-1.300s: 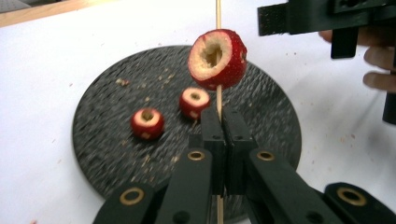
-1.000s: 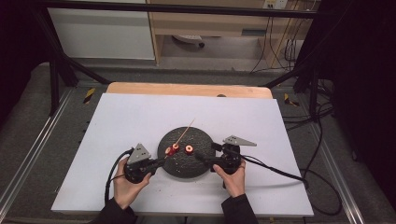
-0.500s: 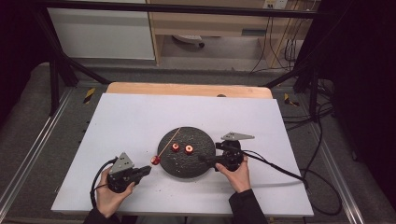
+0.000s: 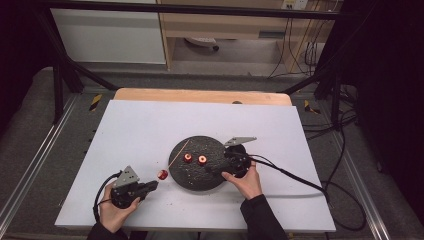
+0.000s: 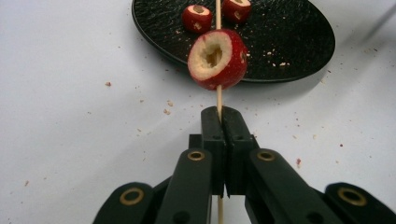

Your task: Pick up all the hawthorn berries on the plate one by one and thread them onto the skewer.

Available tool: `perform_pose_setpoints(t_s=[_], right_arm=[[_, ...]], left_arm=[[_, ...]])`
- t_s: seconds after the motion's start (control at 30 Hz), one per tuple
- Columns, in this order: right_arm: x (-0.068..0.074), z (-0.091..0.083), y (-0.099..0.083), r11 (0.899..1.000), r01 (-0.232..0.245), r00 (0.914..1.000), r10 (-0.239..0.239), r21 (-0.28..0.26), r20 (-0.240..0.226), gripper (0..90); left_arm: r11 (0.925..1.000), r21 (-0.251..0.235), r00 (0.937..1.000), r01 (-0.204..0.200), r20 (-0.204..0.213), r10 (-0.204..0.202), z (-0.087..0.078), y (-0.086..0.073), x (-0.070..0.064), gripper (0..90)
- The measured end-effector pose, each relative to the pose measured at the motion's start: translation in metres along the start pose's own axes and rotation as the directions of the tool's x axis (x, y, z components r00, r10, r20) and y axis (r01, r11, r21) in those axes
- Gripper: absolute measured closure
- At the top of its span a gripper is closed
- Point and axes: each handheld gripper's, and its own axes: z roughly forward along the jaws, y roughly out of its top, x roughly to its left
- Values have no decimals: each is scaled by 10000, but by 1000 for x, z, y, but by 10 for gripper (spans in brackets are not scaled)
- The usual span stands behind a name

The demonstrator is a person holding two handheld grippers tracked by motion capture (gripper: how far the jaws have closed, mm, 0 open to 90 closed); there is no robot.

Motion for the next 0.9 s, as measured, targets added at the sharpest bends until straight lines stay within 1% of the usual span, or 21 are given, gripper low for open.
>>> perform_pose_setpoints(t_s=[0.2, 0.27, 0.37, 0.5, 0.6, 0.7, 0.8, 0.87, 0.9], right_arm=[[1, 7, 10, 9988, 232, 9996, -238, 435, 155, 41], [1, 9, 13, 9984, 225, 9996, -233, 522, 138, 42], [2, 12, 18, 9963, 416, 9987, -436, 750, 249, 44], [2, 17, 24, 9935, 498, 9982, -530, 1023, 285, 51], [4, 21, 29, 9891, 632, 9970, -685, 1331, 352, 56], [5, 24, 34, 9850, 725, 9965, -781, 1568, 295, 70], [7, 31, 38, 9780, 963, 9941, -1036, 1849, 307, 86], [8, 35, 40, 9737, 996, 9942, -1059, 2051, 199, 102], [9, 37, 41, 9706, 1072, 9932, -1145, 2157, 215, 110]], left_arm=[[10000, -53, 10000, 22, 13, -22, -1, 0, 1, 885], [10000, -54, 10000, 28, 16, -28, -1, 0, 0, 885], [10000, -3, 10000, -16, 31, 16, -1, 0, 0, 885], [10000, 15, 10000, 1, 32, -1, -1, 0, 1, 885], [10000, 33, 10000, 34, 27, -34, 0, -1, 1, 885], [10000, 54, 10000, 67, 14, -67, 0, 0, 2, 886], [9999, 53, 10000, 91, 24, -91, 0, 0, 3, 885], [9999, 89, 9999, 101, 32, -101, 1, 0, 3, 885], [9999, 100, 9999, 125, 34, -125, 1, -1, 3, 885]])
